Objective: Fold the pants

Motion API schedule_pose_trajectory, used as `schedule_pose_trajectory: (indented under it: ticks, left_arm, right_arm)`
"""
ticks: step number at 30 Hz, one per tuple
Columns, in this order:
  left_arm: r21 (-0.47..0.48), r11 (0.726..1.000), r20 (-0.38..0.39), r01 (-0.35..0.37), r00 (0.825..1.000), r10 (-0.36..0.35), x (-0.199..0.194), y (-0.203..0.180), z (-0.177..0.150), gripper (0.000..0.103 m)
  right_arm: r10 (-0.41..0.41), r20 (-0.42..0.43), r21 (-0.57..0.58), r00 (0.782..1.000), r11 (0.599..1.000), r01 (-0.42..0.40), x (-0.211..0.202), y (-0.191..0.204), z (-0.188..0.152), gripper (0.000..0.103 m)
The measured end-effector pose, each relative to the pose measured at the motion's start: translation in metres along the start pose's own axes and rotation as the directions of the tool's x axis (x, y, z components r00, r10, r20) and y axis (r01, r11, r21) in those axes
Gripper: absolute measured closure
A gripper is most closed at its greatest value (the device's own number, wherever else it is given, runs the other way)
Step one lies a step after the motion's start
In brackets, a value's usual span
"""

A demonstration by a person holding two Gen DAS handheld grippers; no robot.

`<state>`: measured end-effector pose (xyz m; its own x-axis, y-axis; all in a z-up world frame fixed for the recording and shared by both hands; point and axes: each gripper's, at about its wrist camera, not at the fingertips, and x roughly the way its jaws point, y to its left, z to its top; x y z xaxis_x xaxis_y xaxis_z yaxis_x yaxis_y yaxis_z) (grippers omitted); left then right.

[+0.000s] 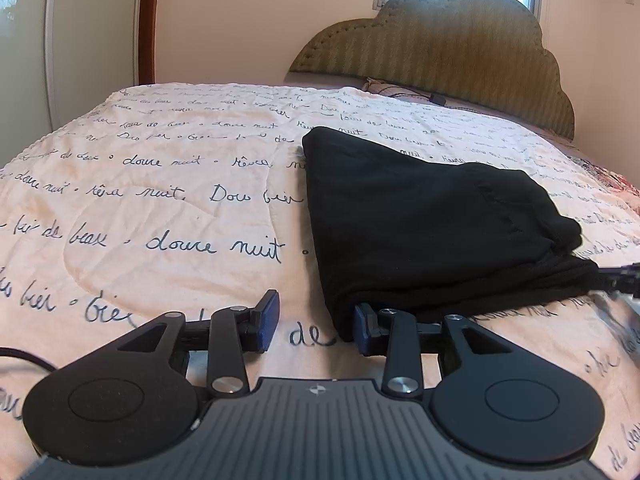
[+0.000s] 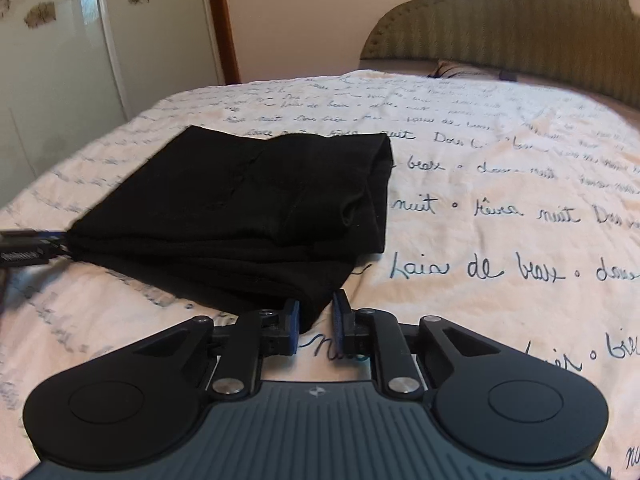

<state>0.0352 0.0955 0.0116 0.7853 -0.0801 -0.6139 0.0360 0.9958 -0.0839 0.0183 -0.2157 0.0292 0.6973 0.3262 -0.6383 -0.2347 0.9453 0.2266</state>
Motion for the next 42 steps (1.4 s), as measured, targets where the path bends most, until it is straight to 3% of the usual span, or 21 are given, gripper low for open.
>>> schedule_pose_trajectory:
  ticks: [3, 5, 8, 10, 11, 13, 16, 19, 21, 23, 25, 27, 31, 33, 35, 37, 38, 40, 42]
  left_arm:
    - [-0.001, 0.994, -0.02, 0.112, 0.993, -0.112, -0.025, 0.004, 0.001, 0.054]
    - [0.013, 0.984, 0.007, 0.179, 0.984, -0.179, -0.04, 0.002, 0.007, 0.052]
    - [0.043, 0.976, 0.101, 0.211, 0.971, -0.215, -0.044, -0.011, 0.032, 0.038]
    - [0.056, 0.978, 0.171, 0.199, 0.964, -0.206, -0.027, -0.024, 0.055, 0.032]
    - [0.051, 0.978, 0.185, 0.202, 0.961, -0.208, -0.015, -0.029, 0.067, 0.032]
    - [0.021, 0.97, 0.163, 0.243, 0.956, -0.243, 0.022, -0.034, 0.096, 0.032]
    - [-0.08, 0.963, 0.021, 0.258, 0.966, -0.257, 0.087, -0.035, 0.131, 0.034]
    - [-0.158, 0.951, -0.114, 0.264, 0.952, -0.283, 0.142, -0.029, 0.142, 0.032]
    - [-0.174, 0.959, -0.203, 0.226, 0.944, -0.259, 0.175, -0.022, 0.132, 0.036]
    - [-0.163, 0.951, -0.118, 0.262, 0.952, -0.282, 0.175, -0.017, 0.116, 0.034]
    - [-0.098, 0.959, -0.074, 0.265, 0.959, -0.273, 0.17, -0.021, 0.105, 0.034]
    - [-0.096, 0.959, -0.053, 0.267, 0.961, -0.273, 0.17, -0.021, 0.102, 0.034]
    - [-0.081, 0.965, -0.045, 0.248, 0.967, -0.253, 0.161, -0.022, 0.105, 0.033]
    - [-0.076, 0.981, -0.04, 0.181, 0.982, -0.184, 0.147, -0.027, 0.106, 0.033]
    - [-0.092, 0.989, -0.029, 0.117, 0.992, -0.12, 0.125, -0.031, 0.106, 0.028]
    - [-0.11, 0.988, -0.008, 0.108, 0.994, -0.109, 0.101, -0.036, 0.103, 0.008]
    - [-0.11, 0.987, 0.008, 0.121, 0.993, -0.121, 0.091, -0.038, 0.1, 0.006]
    - [-0.071, 0.991, 0.009, 0.116, 0.993, -0.115, 0.083, -0.047, 0.092, 0.005]
    - [-0.032, 0.997, -0.023, 0.073, 0.997, -0.073, 0.09, -0.054, 0.081, 0.006]
  right_arm:
    - [0.064, 0.094, 0.118, 0.993, 0.99, -0.075, -0.034, -0.022, 0.013, 0.085]
    - [0.096, 0.17, 0.2, 0.981, 0.971, -0.129, -0.051, -0.036, 0.027, 0.082]
    - [0.106, 0.281, 0.311, 0.954, 0.93, -0.196, -0.049, -0.046, 0.053, 0.059]
    - [0.074, 0.319, 0.364, 0.945, 0.911, -0.195, -0.029, -0.042, 0.073, 0.03]
    - [0.068, 0.326, 0.379, 0.943, 0.904, -0.196, -0.016, -0.039, 0.082, 0.028]
    - [0.106, 0.3, 0.441, 0.948, 0.866, -0.236, 0.019, -0.036, 0.102, 0.028]
    - [0.167, 0.214, 0.518, 0.963, 0.816, -0.257, 0.072, -0.033, 0.118, 0.028]
    - [0.11, 0.096, 0.599, 0.989, 0.788, -0.145, 0.111, -0.04, 0.11, 0.03]
    - [0.067, 0.122, 0.635, 0.99, 0.761, -0.13, 0.118, -0.053, 0.09, 0.03]
    - [0.102, 0.203, 0.644, 0.974, 0.735, -0.212, 0.116, -0.065, 0.07, 0.031]
    - [0.14, 0.252, 0.63, 0.958, 0.727, -0.272, 0.115, -0.072, 0.06, 0.031]
    - [0.165, 0.278, 0.631, 0.946, 0.712, -0.309, 0.117, -0.077, 0.055, 0.031]
    - [0.171, 0.298, 0.667, 0.939, 0.666, -0.334, 0.114, -0.083, 0.054, 0.031]
    - [0.136, 0.297, 0.701, 0.945, 0.641, -0.313, 0.096, -0.079, 0.056, 0.03]
    - [0.116, 0.309, 0.681, 0.944, 0.665, -0.305, 0.073, -0.065, 0.053, 0.027]
    - [0.13, 0.348, 0.605, 0.928, 0.725, -0.329, 0.05, -0.047, 0.052, 0.019]
    - [0.123, 0.354, 0.559, 0.927, 0.767, -0.315, 0.043, -0.036, 0.052, 0.017]
    - [0.076, 0.331, 0.476, 0.94, 0.847, -0.236, 0.038, -0.019, 0.056, 0.008]
    - [0.015, 0.262, 0.42, 0.965, 0.898, -0.128, 0.049, -0.01, 0.059, 0.006]
